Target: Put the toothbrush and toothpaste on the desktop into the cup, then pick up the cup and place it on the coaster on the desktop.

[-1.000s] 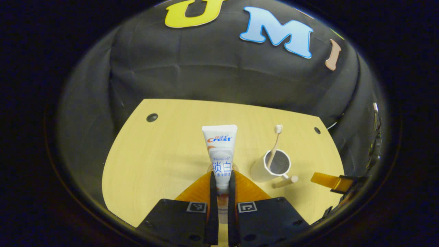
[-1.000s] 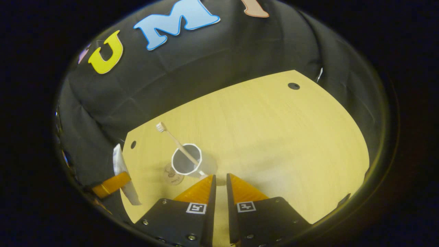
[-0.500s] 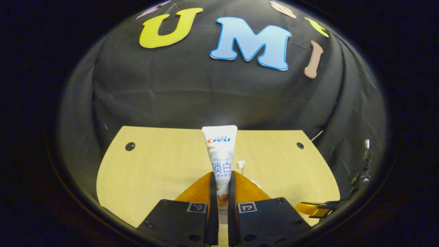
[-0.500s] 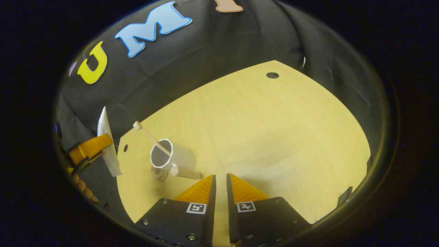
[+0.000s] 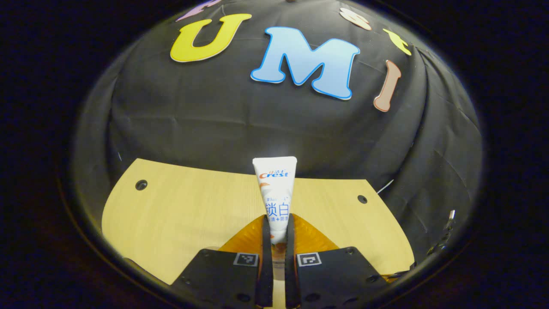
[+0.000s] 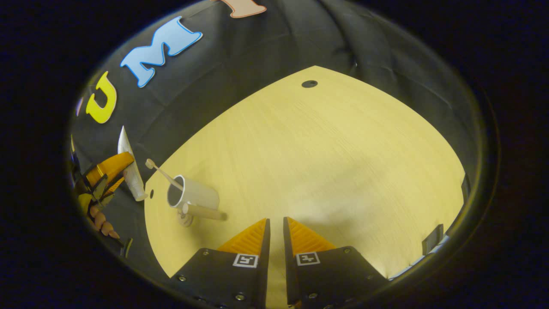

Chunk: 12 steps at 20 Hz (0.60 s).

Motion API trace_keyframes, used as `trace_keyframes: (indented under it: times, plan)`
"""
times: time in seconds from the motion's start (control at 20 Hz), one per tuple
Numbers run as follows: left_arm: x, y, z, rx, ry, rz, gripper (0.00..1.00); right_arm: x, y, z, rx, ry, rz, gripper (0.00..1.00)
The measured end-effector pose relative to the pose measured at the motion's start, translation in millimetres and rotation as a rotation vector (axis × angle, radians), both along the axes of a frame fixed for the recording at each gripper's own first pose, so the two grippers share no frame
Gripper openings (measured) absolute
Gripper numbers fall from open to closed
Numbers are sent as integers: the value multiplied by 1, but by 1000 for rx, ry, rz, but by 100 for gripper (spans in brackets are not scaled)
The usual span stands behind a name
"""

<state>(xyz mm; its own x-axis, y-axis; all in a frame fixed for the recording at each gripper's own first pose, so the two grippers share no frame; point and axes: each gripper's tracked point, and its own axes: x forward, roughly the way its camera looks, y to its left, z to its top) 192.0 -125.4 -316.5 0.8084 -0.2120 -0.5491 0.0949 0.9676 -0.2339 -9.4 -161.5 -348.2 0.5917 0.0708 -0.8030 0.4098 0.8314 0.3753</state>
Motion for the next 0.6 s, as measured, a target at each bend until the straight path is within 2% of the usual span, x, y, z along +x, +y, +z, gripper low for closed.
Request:
trace_keyframes:
  times: [0.45,0.5,0.55,0.6]
  plan:
    - [5,-15,-35,19,-27,34,19,-23,-20,-30,27,45,-40,18]
    - [5,-15,-36,30,-36,39,23,-24,-22,-32,28,49,-43,18]
    - [4,-15,-36,41,-44,42,18,-25,-23,-34,29,53,-43,14]
    - [3,-14,-37,50,-53,42,19,-25,-24,-36,27,56,-43,18]
